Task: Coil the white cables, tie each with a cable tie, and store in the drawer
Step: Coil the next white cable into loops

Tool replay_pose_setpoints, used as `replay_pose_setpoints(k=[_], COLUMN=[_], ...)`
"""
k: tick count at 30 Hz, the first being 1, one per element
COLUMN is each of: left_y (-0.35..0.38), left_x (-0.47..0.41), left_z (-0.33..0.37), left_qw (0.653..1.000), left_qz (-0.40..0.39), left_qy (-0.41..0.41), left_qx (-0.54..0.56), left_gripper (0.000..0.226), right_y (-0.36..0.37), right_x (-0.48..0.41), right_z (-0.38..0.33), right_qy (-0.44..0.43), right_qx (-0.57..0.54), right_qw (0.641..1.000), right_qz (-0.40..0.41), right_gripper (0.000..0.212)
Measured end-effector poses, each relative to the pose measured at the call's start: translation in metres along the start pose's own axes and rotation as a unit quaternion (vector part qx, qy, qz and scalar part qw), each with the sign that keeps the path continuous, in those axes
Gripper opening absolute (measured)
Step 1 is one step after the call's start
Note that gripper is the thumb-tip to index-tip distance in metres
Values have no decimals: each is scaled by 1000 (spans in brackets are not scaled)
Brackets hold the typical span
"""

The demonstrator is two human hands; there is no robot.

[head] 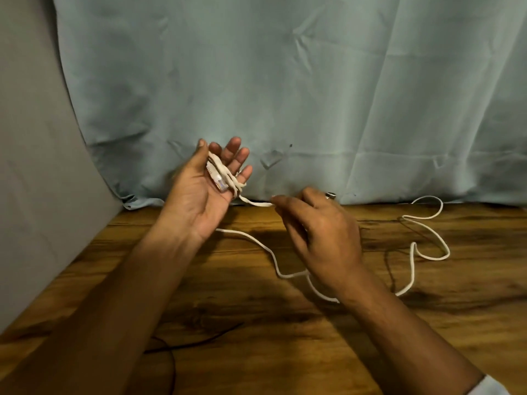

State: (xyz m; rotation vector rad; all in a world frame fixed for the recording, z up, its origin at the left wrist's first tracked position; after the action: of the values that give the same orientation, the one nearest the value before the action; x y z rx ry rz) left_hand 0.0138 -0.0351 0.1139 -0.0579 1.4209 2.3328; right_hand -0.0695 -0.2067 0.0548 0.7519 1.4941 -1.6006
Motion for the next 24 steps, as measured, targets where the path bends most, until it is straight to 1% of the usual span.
replay_pose_setpoints(k=[3, 6, 8, 11, 12, 14, 17, 21, 24], left_y=[4, 7, 6, 0, -1, 0, 3, 7, 11], left_x=[4, 11, 19, 31, 34, 42, 49, 44, 37], left_z=[-5, -12, -17, -21, -22, -22, -19, -12, -6], left_qw=[995, 975, 955, 901, 890, 888, 870, 902, 905], left_qz=[-12, -26, -39, -52, -67, -105, -133, -160, -195], left_qy=[16, 25, 14, 18, 10, -41, -97, -158, -176], left_qx=[-93, -221, -294, -431, -451, -446, -465, -367, -335], left_gripper=[34, 32, 31, 30, 30, 33, 36, 33, 33], right_y=[-11, -23, -30, -41, -44, -50, -52, -57, -61], right_x=[-7, -14, -17, -20, -21, -23, -27, -39, -52], right_z=[-5, -9, -12, -9, -6, -2, 1, 11, 17], right_qy=[-34, -88, -127, -151, -154, -160, -170, -133, -135], right_qx=[3, 9, 2, -5, -7, -14, -23, -60, -57], right_qw=[999, 996, 992, 988, 987, 986, 984, 988, 988], right_qz=[-1, -9, -22, -36, -37, -45, -58, -44, -38], right_gripper=[26, 27, 27, 24, 24, 21, 19, 25, 31])
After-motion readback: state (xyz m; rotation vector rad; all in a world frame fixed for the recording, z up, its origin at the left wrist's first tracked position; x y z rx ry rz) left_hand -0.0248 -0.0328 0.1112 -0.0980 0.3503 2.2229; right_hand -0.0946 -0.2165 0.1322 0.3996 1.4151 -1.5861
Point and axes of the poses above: each hand's wrist, its own x-axis away from the middle knuckle, its own y-axis out of the palm, z = x × y, the point moved 1 cm from there along -x, towards the middle knuckle, and after that the axes turned 13 degrees about x, right-handed, at the moved point
